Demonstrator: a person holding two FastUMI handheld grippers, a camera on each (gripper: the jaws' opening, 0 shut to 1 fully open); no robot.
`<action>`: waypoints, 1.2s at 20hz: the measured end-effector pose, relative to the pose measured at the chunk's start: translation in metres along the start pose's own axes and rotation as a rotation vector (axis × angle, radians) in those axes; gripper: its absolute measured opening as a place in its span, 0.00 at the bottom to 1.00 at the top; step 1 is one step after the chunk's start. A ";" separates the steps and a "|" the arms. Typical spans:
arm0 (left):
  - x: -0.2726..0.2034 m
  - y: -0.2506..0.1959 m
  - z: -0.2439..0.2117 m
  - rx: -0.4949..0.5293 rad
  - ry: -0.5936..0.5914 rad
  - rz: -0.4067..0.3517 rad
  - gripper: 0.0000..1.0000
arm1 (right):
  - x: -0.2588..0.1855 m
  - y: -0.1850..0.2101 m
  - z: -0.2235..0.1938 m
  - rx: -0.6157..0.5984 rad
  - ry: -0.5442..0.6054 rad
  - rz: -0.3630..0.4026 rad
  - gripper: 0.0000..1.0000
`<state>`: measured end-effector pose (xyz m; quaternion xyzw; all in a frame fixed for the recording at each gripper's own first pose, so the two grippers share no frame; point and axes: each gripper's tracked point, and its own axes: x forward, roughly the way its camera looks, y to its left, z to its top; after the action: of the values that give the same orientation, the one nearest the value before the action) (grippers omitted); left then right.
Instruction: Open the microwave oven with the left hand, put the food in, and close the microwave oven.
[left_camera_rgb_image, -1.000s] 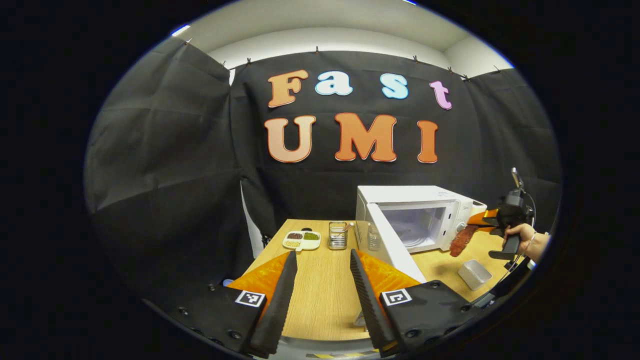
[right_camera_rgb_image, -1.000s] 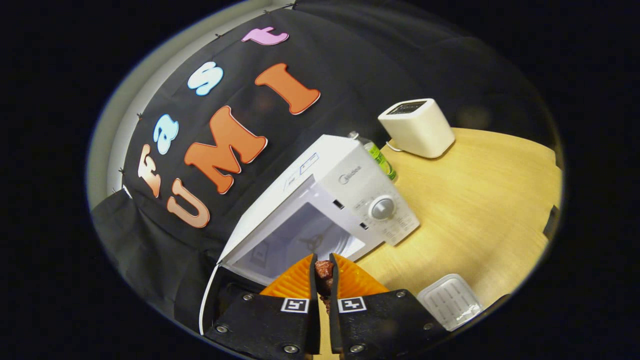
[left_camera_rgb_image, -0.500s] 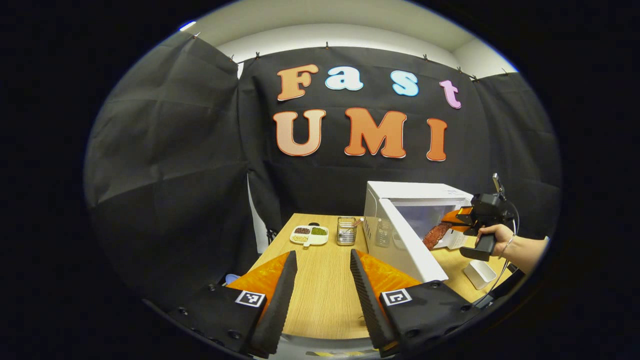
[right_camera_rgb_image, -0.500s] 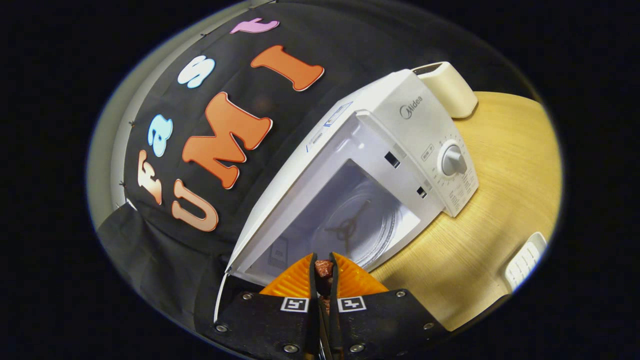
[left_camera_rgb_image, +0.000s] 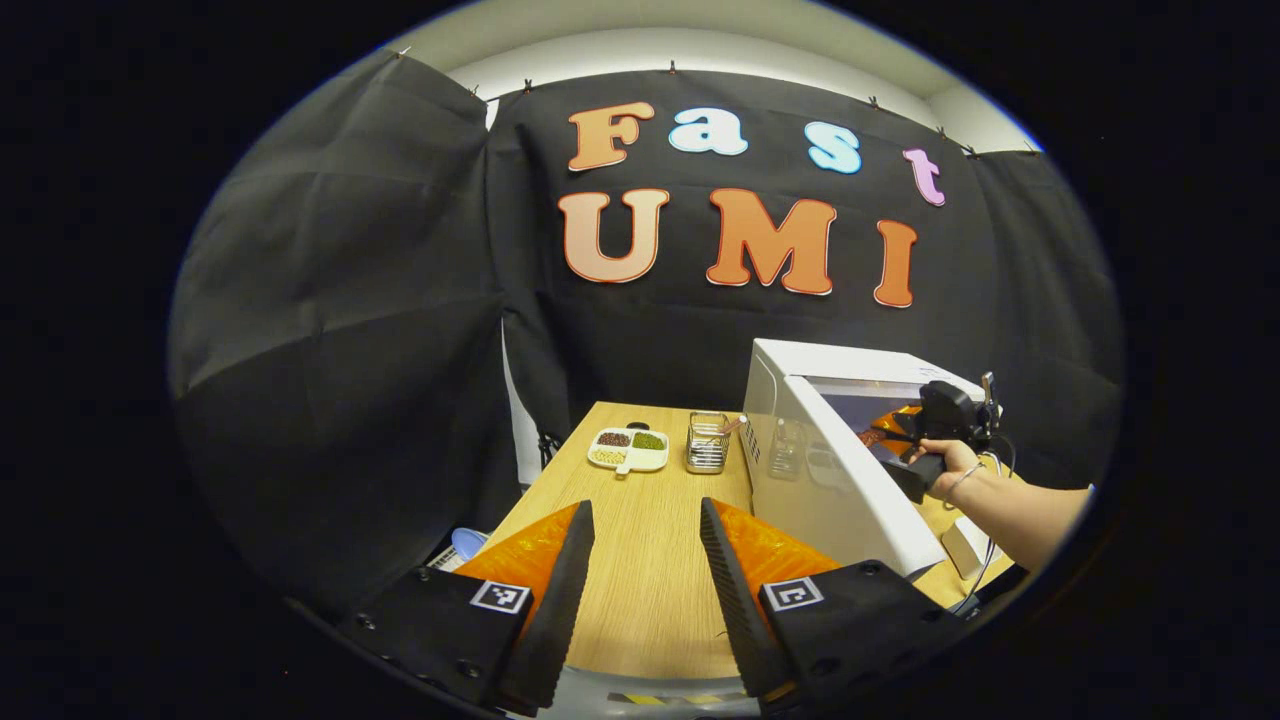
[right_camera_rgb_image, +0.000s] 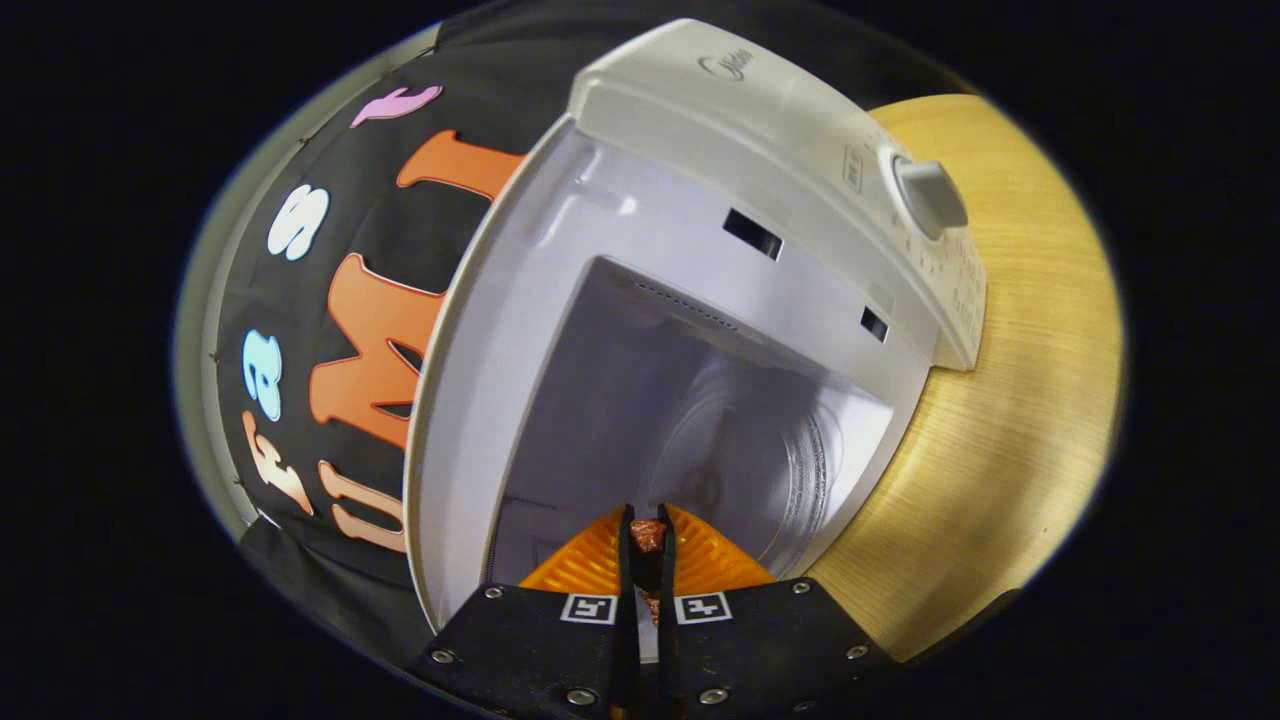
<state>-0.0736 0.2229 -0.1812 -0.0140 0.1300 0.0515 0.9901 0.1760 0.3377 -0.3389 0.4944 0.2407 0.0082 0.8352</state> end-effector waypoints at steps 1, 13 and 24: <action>0.001 0.001 0.001 -0.002 0.001 0.004 0.65 | 0.008 -0.001 -0.001 0.010 -0.012 -0.006 0.07; 0.012 0.013 -0.010 0.025 0.029 0.009 0.65 | 0.022 0.000 0.050 -0.520 -0.192 -0.137 0.76; 0.020 0.004 -0.016 -0.009 0.020 -0.052 0.66 | -0.041 0.006 0.043 -0.840 -0.155 -0.127 0.94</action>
<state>-0.0591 0.2279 -0.2021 -0.0224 0.1393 0.0261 0.9897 0.1588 0.2952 -0.3013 0.0950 0.1830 0.0167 0.9784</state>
